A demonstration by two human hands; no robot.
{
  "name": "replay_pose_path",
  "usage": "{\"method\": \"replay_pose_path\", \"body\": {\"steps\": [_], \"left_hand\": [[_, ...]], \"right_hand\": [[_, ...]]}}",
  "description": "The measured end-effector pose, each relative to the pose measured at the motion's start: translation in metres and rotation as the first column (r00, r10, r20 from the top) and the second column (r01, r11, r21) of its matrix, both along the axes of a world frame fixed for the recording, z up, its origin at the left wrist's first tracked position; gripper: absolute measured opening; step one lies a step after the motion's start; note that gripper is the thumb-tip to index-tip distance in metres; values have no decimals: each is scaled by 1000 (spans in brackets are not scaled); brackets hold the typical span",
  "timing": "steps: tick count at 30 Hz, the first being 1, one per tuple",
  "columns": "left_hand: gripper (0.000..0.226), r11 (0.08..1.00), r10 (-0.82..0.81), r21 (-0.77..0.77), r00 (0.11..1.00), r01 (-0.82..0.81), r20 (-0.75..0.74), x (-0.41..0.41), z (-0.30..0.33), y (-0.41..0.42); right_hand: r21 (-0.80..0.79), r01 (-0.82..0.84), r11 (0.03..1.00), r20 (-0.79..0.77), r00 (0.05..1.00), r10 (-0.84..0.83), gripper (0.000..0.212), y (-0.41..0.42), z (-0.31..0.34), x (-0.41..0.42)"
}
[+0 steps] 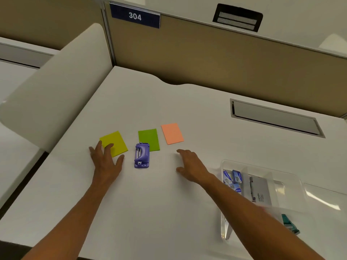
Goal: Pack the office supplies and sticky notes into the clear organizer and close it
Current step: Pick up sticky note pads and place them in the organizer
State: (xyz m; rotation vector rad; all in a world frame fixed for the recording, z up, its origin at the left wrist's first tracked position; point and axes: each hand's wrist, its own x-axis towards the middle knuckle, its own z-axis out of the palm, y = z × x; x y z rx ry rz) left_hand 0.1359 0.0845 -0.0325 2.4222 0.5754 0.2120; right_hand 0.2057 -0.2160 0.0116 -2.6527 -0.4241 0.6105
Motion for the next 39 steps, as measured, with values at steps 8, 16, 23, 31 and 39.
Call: {"method": "replay_pose_path", "body": {"steps": [8, 16, 23, 31, 39], "left_hand": [[70, 949, -94, 287, 987, 129, -132, 20, -1, 8], [68, 954, -104, 245, 957, 173, -271, 28, -8, 17], [70, 935, -105, 242, 856, 258, -506, 26, -2, 21], [91, 947, -169, 171, 872, 273, -460, -20, 12, -4], [121, 917, -83, 285, 830, 281, -551, -51, 24, -28]], "right_hand": [[-65, 108, 992, 38, 994, -106, 76, 30, 2, 63], [-284, 4, 959, 99, 995, 25, 43, 41, -2, 76], [-484, 9, 875, 225, 968, 114, 22, 30, 2, 35], [-556, -48, 830, 252, 942, 223, 36, 11, 7, 11], [-320, -345, 882, -44, 936, 350, 95, 1, 13, 22]]}}
